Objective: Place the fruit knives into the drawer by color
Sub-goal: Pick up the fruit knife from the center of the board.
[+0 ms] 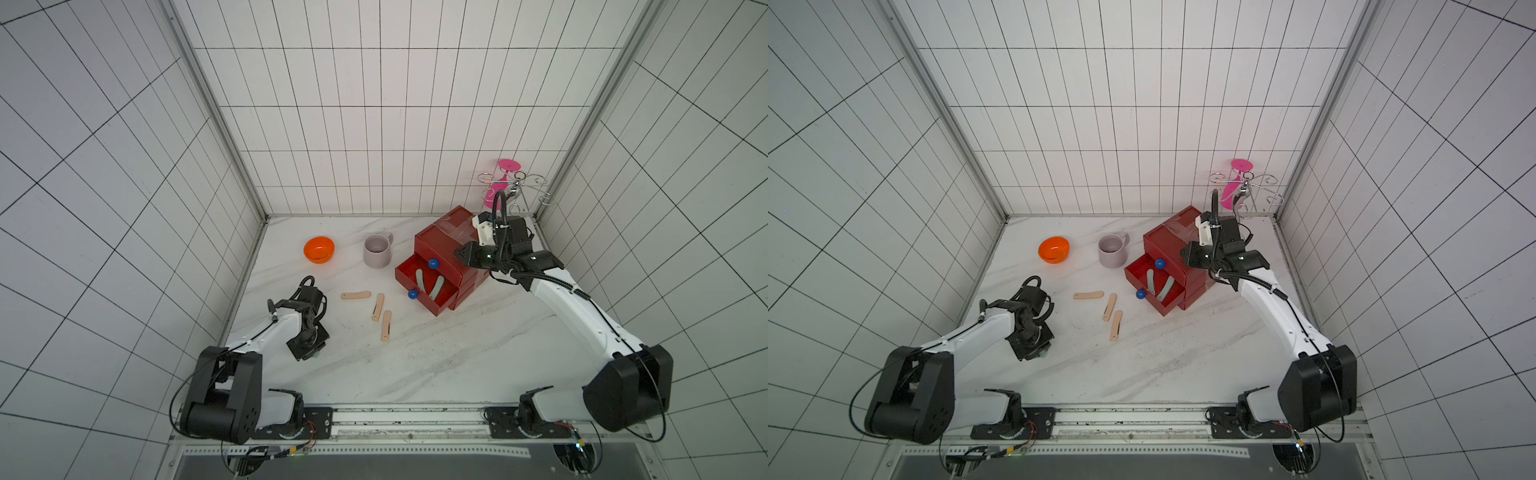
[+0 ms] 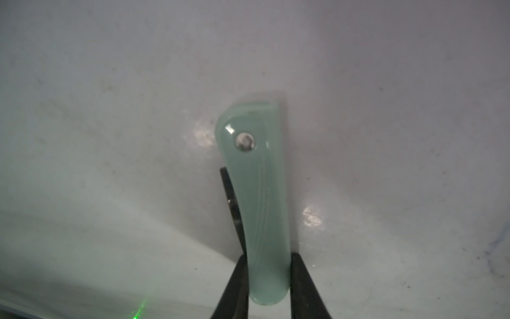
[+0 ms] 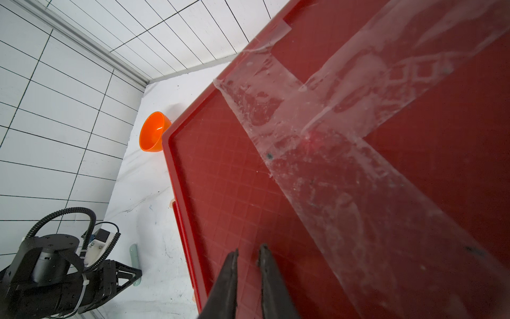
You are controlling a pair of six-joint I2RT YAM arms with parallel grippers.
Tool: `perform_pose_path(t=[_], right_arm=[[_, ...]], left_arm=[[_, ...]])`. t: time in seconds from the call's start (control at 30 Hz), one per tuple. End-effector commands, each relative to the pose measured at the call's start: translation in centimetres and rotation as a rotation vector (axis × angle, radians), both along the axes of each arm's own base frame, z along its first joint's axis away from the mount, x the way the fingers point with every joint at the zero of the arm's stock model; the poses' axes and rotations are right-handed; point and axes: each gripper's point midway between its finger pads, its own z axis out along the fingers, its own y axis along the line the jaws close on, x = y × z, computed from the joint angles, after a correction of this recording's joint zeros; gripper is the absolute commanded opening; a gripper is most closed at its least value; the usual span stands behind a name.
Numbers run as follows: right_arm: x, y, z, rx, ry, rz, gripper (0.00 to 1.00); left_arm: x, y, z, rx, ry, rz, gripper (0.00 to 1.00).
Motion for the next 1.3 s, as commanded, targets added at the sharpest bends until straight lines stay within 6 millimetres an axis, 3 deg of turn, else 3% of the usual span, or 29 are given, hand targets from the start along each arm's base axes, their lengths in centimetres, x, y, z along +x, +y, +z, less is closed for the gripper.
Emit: perform_pose_path(t=[0.0, 0.57, 0.77, 1.27], right_arm=[[-9.8, -2.3, -13.0, -0.187, 0.596, 0.010, 0.18], [-9.7, -2.3, -12.7, -0.183, 0.597, 0.011, 0.18], [-9.6, -2.2, -12.6, -0.185, 0.596, 0.015, 0.18], [-9.6, -2.3, -12.6, -0.188, 0.595, 0.016, 0.18]], left_arm=[[0.8, -2.9, -1.6, -0.114, -0.033, -0.017, 0.18], [3.2, -10.0, 1.9, -0.166, -0.137, -0.173, 0.19], [3.7, -12.5, 2.3, -0.176, -0.147, -0.225, 0.19], [4.4, -15.4, 3.8, -0.195, -0.179, -0.286, 0.19]])
